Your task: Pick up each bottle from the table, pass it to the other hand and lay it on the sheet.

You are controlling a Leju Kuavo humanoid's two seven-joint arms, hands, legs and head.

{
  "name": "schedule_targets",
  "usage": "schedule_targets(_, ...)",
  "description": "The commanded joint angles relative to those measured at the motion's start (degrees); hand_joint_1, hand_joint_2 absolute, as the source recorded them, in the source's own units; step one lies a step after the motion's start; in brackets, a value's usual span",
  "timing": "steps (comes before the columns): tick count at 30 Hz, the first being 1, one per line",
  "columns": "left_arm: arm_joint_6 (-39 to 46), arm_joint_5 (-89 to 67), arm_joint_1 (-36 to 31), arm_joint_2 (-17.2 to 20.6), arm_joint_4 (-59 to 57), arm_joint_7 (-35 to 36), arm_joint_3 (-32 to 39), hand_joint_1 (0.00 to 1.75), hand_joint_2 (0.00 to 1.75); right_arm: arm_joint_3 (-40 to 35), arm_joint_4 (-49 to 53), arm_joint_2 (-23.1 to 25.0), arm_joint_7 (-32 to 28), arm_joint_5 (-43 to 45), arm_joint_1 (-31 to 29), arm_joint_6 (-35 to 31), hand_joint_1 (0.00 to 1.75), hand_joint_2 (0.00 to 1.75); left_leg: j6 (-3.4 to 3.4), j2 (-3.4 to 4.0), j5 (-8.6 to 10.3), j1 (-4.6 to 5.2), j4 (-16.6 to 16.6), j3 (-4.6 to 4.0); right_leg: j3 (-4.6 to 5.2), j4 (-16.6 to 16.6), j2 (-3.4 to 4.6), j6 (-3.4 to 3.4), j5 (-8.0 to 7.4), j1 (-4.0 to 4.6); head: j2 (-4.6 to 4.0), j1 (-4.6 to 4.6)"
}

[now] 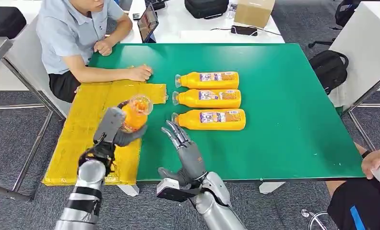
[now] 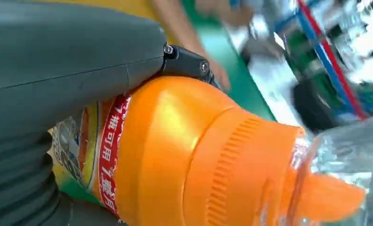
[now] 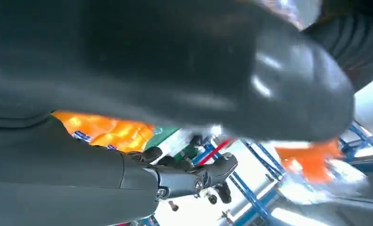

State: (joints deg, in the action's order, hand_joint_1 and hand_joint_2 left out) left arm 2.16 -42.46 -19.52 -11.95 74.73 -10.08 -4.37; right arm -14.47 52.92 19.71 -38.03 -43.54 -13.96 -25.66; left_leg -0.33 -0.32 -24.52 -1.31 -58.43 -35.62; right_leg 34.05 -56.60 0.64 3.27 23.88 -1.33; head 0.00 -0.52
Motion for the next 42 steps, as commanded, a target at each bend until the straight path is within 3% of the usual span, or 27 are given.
schedule_targets(1,1.0,-18.0,-13.4,9.2,-15.9,2.4,-0.7,1.75,1.75,-2.5,0.0,-0.7,-2.0,2.0,-2.2,1.4,0.00,0.00,0.05,0.00,-0.01,-0.03,0.0,0.20,-0.18,0.0,-0.10,-0.23,0.04,0.07,0.00,0.00)
schedule_targets(6,-3.4,-25.9,-21.5,15.7,-32.2,3.1,-7.9,1.75,1.75,-6.0,-0.8,-1.8,-2.0,5.8,-3.0,1.5,0.00,0.00,0.03,-0.01,0.04,-0.02,0.0,0.12,-0.12,0.0,-0.07,-0.11,0.02,0.04,0.00,-0.02)
schedule_targets(8,-4.3,-26.6,-24.2,16.5,-38.9,2.9,-9.2,1.75,1.75,-7.2,-1.4,-2.0,-2.0,7.1,-3.3,1.5,0.00,0.00,0.02,0.00,0.04,-0.04,0.0,0.12,-0.10,0.0,-0.07,-0.11,0.02,0.05,0.00,0.00)
schedule_targets(13,-3.5,-26.8,-24.6,16.7,-41.8,2.7,-9.6,1.75,1.75,-8.0,-1.7,-2.0,-2.0,7.6,-3.2,1.3,0.00,0.00,0.05,0.11,-0.01,-0.05,0.0,0.27,-0.22,0.0,0.00,-0.18,0.04,0.09,0.00,0.00)
schedule_targets(20,-9.1,-21.2,-23.9,15.8,-49.5,-1.1,-8.2,1.75,1.75,-13.3,-4.4,-2.8,-2.0,11.6,-4.8,1.3,0.00,0.00,0.05,0.16,-0.01,-0.03,0.1,0.28,-0.22,0.0,0.06,-0.15,0.03,0.05,0.00,0.00)
schedule_targets(21,-9.3,-21.7,-23.8,15.6,-50.2,-1.5,-9.1,1.73,1.75,-13.8,-4.8,-2.8,-2.0,12.0,-5.0,1.4,0.00,0.00,0.03,0.16,0.00,-0.02,0.1,0.20,-0.15,0.0,0.07,-0.11,0.01,0.03,0.00,-0.02)
schedule_targets(22,-9.8,-21.3,-24.0,15.4,-51.1,-2.2,-9.6,1.55,1.75,-14.9,-5.1,-2.9,-2.0,12.9,-5.4,1.3,0.00,0.00,0.06,0.15,-0.02,-0.03,0.1,0.29,-0.24,0.0,0.05,-0.15,0.03,0.06,0.00,0.00)
schedule_targets(27,-11.1,-19.6,-24.3,14.7,-52.0,-3.2,-9.1,1.48,1.75,-16.0,-5.7,-3.1,-2.0,13.7,-5.8,1.3,0.00,0.00,0.05,0.14,0.03,-0.01,0.1,0.30,-0.26,0.1,0.04,-0.16,-0.01,0.04,0.00,0.02)
schedule_targets(28,-12.0,-18.6,-24.3,14.8,-52.2,-3.8,-8.7,1.29,1.75,-16.4,-5.8,-3.1,-2.0,13.9,-6.0,1.6,0.00,0.00,0.04,0.11,0.03,-0.01,0.1,0.28,-0.24,0.0,0.03,-0.13,-0.01,0.03,0.00,0.00)
schedule_targets(29,-13.1,-17.4,-24.3,15.0,-52.2,-5.0,-8.5,0.87,1.75,-17.2,-6.1,-3.2,-2.0,14.5,-6.1,1.3,0.00,0.00,0.06,0.13,0.02,-0.02,0.1,0.38,-0.35,0.1,0.02,-0.18,-0.01,0.06,0.00,0.02)
schedule_targets(32,-15.6,-15.6,-24.3,16.2,-52.6,-6.8,-7.9,0.77,1.75,-18.1,-6.6,-3.1,-2.0,15.3,-6.4,1.4,0.00,0.00,0.06,0.21,0.02,0.00,0.1,0.42,-0.35,0.1,0.10,-0.16,-0.02,0.03,0.00,0.02)
schedule_targets(34,-17.6,-13.6,-24.3,16.4,-52.5,-8.2,-7.6,0.49,1.75,-19.5,-6.9,-3.4,-2.0,16.4,-6.8,1.2,0.00,0.00,0.03,0.16,0.02,0.00,0.1,0.41,-0.36,0.0,0.10,-0.10,-0.01,0.01,0.00,0.02)
schedule_targets(36,-20.9,-11.3,-24.5,17.5,-52.1,-10.4,-8.0,0.03,1.75,-21.2,-7.1,-3.6,-2.0,17.8,-7.3,1.1,0.00,0.00,0.05,0.18,0.02,0.01,0.1,0.50,-0.45,0.1,0.12,-0.12,-0.02,0.01,0.00,0.02)
schedule_targets(42,-20.9,-11.3,-24.5,17.5,-52.1,-10.4,-8.0,0.03,1.75,-21.2,-7.1,-3.6,-2.0,17.8,-7.3,1.1,0.00,0.00,0.02,0.09,0.03,-0.01,0.1,0.40,-0.37,0.0,0.01,-0.11,0.01,0.02,0.00,-0.02)
